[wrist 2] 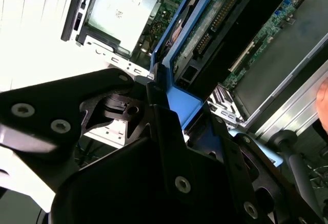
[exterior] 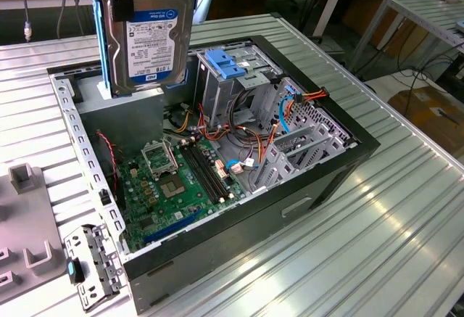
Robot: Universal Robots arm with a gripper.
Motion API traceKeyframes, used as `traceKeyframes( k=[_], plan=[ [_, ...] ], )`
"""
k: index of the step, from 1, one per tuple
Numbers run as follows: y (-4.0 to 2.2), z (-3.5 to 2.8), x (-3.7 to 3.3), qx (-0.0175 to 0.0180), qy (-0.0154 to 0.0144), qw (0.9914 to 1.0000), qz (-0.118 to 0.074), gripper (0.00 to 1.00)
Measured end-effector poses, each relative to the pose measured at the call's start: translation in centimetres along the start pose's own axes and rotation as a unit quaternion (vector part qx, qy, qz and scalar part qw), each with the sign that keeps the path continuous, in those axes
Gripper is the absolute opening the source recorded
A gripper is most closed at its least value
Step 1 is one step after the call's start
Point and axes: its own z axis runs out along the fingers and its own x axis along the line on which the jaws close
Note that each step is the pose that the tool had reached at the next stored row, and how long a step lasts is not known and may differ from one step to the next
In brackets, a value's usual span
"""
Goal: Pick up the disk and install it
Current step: 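Insert the disk into the insertion slot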
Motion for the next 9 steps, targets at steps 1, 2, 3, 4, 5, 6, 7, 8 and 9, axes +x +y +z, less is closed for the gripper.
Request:
traceKeyframes(
  k=[1,2,3,4,5,6,7,8,9],
  plan=[
    [-0.01,0.0,0.11,0.0,0.0,1.0,0.0,0.37],
    [-0.01,0.0,0.19,0.0,0.0,1.0,0.0,0.37],
    [-0.02,-0.01,0.37,0.0,0.0,1.0,0.0,0.37],
    [-0.03,-0.01,0.61,0.0,0.0,1.0,0.0,0.37],
    [-0.04,-0.01,0.78,0.0,0.0,1.0,0.0,0.37],
    [-0.04,-0.02,0.9,0.0,0.0,1.0,0.0,0.37],
    [-0.05,-0.01,1.04,0.0,0.0,1.0,0.0,0.37],
    [-0.07,-0.02,1.25,0.0,0.0,1.0,0.0,0.37],
    [-0.14,-0.02,1.33,0.0,0.0,1.0,0.0,0.37]
  ],
)
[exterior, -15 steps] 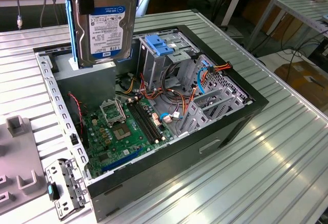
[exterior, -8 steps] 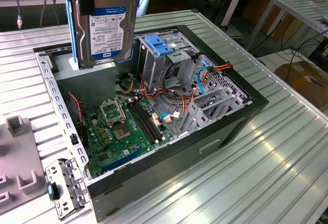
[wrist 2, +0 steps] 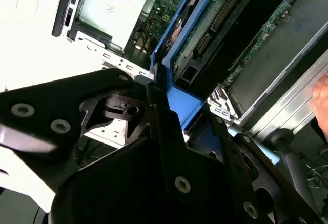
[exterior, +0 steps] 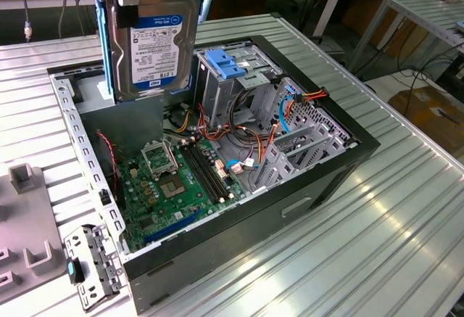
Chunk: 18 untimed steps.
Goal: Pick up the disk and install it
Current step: 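Insert the disk into the insertion slot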
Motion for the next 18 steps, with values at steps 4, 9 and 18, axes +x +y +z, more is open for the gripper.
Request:
traceKeyframes(
  k=[4,9,18],
  plan=[
    [-1.56,0.0,-0.02,0.0,0.0,1.0,0.0,0.37],
    [-3.52,0.01,-0.11,0.0,0.0,1.0,0.0,0.37],
    [-3.92,0.0,1.31,0.0,0.0,1.0,0.0,0.37]
  ],
)
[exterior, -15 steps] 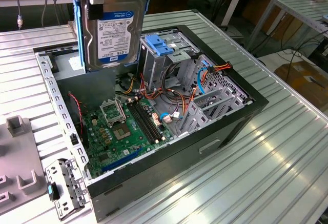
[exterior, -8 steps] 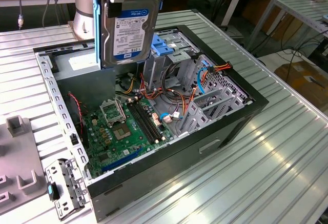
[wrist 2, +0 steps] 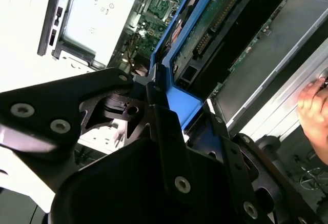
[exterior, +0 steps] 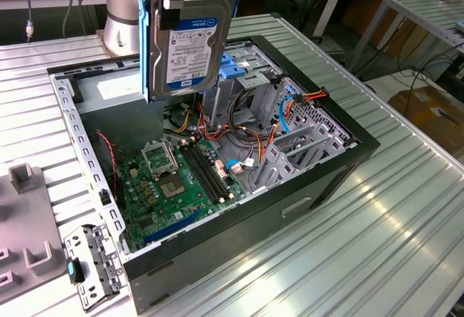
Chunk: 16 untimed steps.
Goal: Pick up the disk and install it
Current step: 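Insert the disk into the insertion slot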
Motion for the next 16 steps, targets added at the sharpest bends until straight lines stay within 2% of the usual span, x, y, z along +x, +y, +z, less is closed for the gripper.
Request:
traceKeyframes(
  k=[10,12,16],
  plan=[
    [-0.09,-0.02,1.91,0.0,0.0001,1.0,0.0,0.37],
    [-0.13,-0.01,2.74,-0.0001,0.0001,1.0,0.0,0.37],
    [-0.21,0.01,3.73,0.0,0.0,1.0,0.0,0.37]
  ],
)
